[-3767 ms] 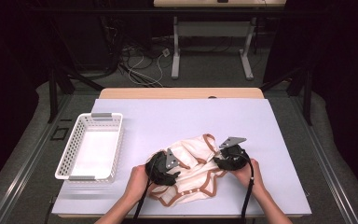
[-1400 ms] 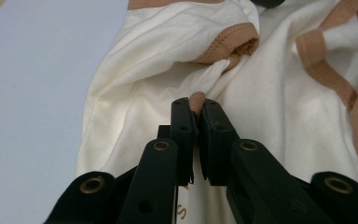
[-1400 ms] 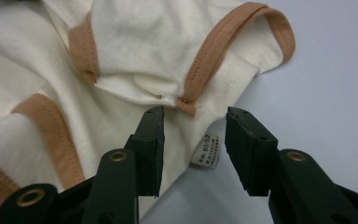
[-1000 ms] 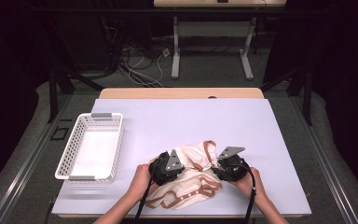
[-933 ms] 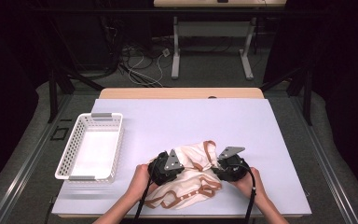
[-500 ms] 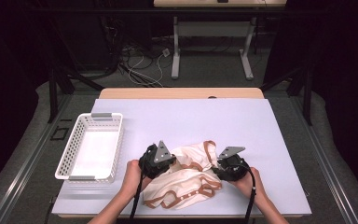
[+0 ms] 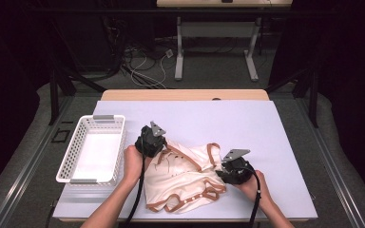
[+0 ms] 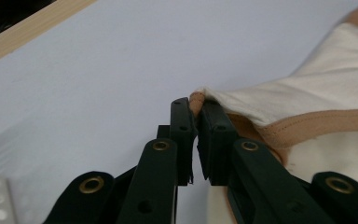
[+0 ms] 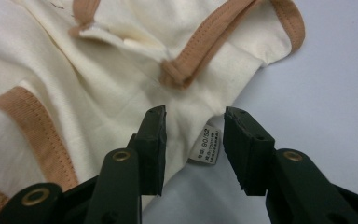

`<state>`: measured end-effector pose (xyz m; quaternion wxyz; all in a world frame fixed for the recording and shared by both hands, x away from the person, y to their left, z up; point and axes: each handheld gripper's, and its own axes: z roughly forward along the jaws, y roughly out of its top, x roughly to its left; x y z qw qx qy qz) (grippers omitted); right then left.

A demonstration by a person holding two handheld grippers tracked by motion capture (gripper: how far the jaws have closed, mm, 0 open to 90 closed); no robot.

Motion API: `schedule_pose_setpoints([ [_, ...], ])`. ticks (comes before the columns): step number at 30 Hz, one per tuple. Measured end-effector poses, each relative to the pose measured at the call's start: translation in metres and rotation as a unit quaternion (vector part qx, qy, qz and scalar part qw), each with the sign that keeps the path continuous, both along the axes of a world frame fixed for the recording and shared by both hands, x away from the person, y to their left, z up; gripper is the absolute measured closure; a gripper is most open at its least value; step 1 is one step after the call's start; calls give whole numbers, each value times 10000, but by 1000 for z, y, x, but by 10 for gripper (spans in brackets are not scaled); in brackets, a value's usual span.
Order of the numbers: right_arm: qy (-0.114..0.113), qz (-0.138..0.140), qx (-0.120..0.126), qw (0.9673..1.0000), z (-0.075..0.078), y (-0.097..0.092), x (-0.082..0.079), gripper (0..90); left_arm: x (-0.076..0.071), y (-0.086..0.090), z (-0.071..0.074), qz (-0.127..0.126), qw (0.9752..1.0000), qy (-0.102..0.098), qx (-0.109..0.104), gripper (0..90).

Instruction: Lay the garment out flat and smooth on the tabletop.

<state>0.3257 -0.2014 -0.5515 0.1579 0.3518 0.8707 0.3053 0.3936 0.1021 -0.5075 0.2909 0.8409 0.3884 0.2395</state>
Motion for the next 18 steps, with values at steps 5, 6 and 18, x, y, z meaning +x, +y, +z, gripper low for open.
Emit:
schedule_pose_setpoints([
  [5, -17, 5, 7, 10000, 0, 0, 0, 593, 16, -2, -13, 288, 9987, 346, 223, 828],
  [6, 22, 18, -12, 10000, 0, 0, 1, 590, 18, -2, -16, 281, 9982, 453, 266, 812],
  [18, -646, 337, 56, 9973, 20, 13, -9, 589, -7, -4, -12, 177, 9990, 402, 35, 461],
])
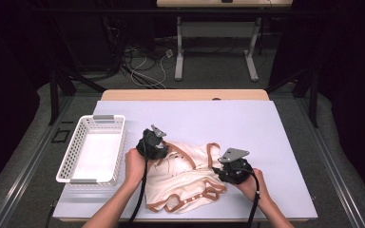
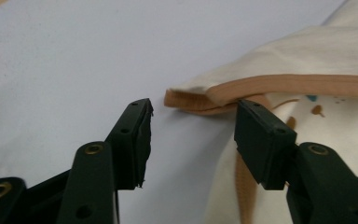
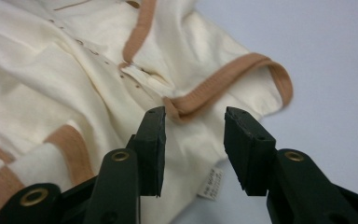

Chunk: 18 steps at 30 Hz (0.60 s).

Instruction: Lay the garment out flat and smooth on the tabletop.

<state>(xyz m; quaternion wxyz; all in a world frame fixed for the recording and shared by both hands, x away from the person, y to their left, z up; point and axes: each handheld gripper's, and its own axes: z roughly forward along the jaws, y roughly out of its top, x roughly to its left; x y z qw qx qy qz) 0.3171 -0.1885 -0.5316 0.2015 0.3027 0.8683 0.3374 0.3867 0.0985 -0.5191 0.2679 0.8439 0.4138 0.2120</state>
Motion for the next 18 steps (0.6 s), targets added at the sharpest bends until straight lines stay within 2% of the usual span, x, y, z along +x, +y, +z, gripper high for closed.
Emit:
schedule_pose_setpoints([
  [3, -22, 166, -42, 9999, -1, 11, 0, 597, -9, 0, 7, -142, 9998, -116, -84, 425],
  [5, -38, 247, -88, 9996, -2, 18, 0, 604, -17, -1, 8, -230, 9996, -120, -138, 409],
  [9, 5, 261, -250, 9993, -6, 27, 4, 622, -30, -2, -2, -443, 9990, -9, 7, 393],
  [11, 59, 210, -327, 9992, -10, 30, 7, 665, -34, -1, -11, -529, 9984, 62, 171, 400],
  [13, 102, 209, -373, 9990, -13, 31, 8, 780, -35, -1, -20, -605, 9976, 158, 295, 448],
  [14, 81, 235, -378, 9990, -14, 32, 9, 810, -35, -1, -23, -581, 9977, 165, 323, 466],
  [15, 60, 226, -354, 9991, -14, 33, 9, 814, -33, -1, -25, -602, 9974, 167, 364, 498],
  [18, -21, 175, -378, 9991, -10, 33, 9, 822, -30, 0, -28, -518, 9983, 119, 228, 603],
])
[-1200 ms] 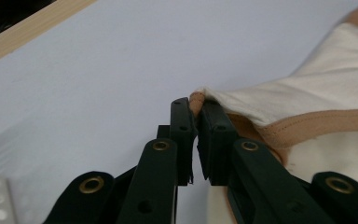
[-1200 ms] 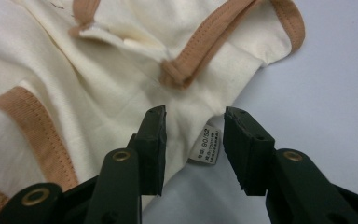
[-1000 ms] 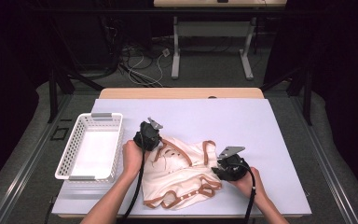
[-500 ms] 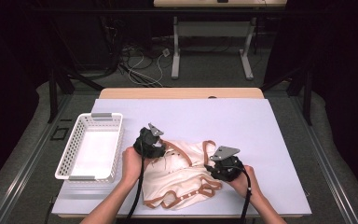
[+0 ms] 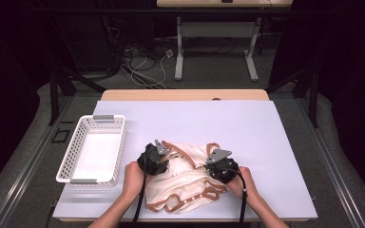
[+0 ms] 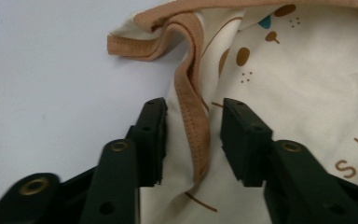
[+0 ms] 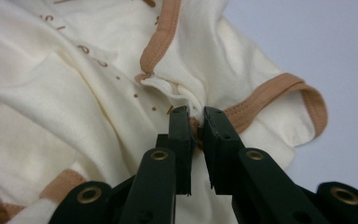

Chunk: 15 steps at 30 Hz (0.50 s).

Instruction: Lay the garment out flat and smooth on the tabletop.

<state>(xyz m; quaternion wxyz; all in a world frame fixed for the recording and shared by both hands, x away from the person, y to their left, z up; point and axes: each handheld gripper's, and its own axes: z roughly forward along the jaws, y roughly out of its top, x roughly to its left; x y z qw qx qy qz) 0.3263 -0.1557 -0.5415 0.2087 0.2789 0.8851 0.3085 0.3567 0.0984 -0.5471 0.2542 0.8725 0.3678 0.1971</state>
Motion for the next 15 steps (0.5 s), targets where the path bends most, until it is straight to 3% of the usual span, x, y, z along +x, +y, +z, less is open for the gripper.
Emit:
schedule_pose_setpoints([
  [4, -132, -174, 147, 9997, 10, -4, 6, 823, 1, 3, -1, -72, 9999, 65, -84, 691],
  [9, -268, -468, 311, 9981, 19, -4, 26, 823, 0, 5, 0, -186, 9996, 169, -161, 784],
  [15, -348, -870, 436, 9946, 23, 2, 58, 819, -1, 9, 0, -169, 9994, 189, -224, 797],
])
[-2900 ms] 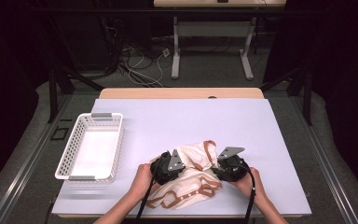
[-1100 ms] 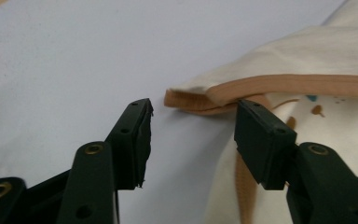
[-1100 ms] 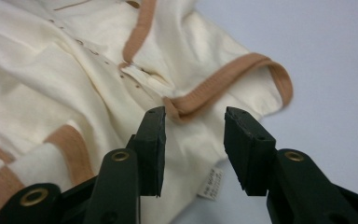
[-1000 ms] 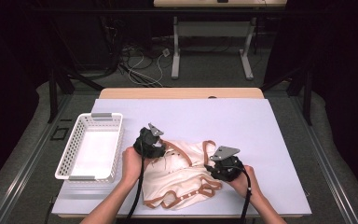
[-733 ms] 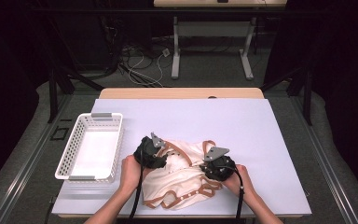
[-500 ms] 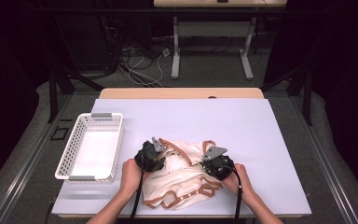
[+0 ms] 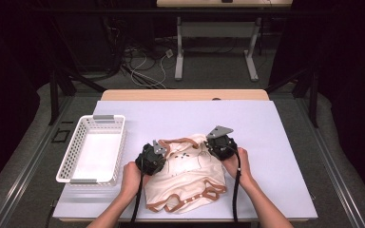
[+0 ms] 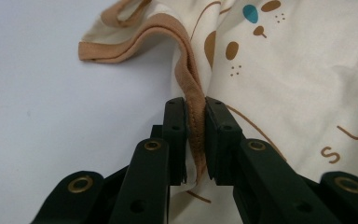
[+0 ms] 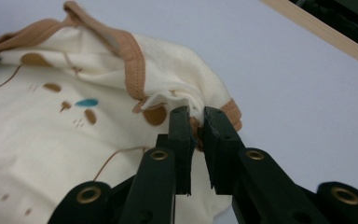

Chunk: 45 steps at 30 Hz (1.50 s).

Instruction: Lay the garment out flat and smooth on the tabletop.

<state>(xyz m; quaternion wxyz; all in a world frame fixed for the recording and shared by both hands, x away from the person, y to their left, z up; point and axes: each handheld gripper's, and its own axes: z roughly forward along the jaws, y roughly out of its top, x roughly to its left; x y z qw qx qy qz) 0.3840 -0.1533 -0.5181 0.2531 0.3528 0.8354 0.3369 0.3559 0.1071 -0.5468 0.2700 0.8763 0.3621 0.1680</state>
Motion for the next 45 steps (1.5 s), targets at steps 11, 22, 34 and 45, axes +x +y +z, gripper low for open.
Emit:
schedule_pose_setpoints([
  [11, 250, -839, 310, 9957, -8, 8, 48, 733, -3, 6, 3, 5, 9999, 152, 60, 789],
  [22, 825, -611, 319, 9942, -19, -7, 37, 604, -4, 10, 7, 81, 9999, 82, 88, 650],
  [34, 1040, -615, 352, 9920, -35, -23, 28, 759, -3, 11, 1, -54, 9996, 251, -106, 749],
  [45, 860, -385, 329, 9950, -33, -30, 3, 871, -9, 13, 5, -175, 9989, 277, -339, 819],
])
